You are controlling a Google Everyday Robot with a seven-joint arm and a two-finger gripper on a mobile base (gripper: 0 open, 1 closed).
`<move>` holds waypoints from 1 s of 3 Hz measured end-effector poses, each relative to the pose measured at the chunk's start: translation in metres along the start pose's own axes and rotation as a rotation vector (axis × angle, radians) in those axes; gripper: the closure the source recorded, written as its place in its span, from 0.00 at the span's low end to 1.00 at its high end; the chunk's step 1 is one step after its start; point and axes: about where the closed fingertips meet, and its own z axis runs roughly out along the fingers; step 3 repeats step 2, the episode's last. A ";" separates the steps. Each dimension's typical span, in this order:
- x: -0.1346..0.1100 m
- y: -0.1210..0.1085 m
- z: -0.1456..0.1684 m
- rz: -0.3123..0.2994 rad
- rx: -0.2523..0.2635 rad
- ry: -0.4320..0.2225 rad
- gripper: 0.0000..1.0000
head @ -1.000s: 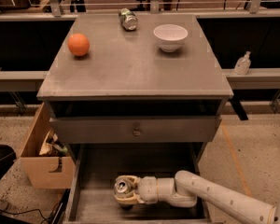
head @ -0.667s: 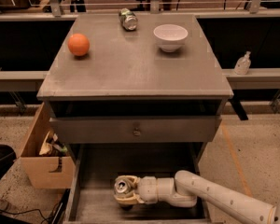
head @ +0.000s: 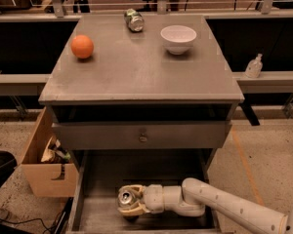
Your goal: Place 7up can into middle drawer
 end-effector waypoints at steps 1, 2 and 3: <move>-0.001 0.001 0.002 0.000 -0.005 -0.002 0.05; -0.001 0.002 0.003 0.001 -0.007 -0.003 0.00; -0.001 0.002 0.003 0.001 -0.007 -0.003 0.00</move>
Offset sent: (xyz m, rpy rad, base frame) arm -0.0008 0.0017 0.0003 0.0017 0.0006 0.0032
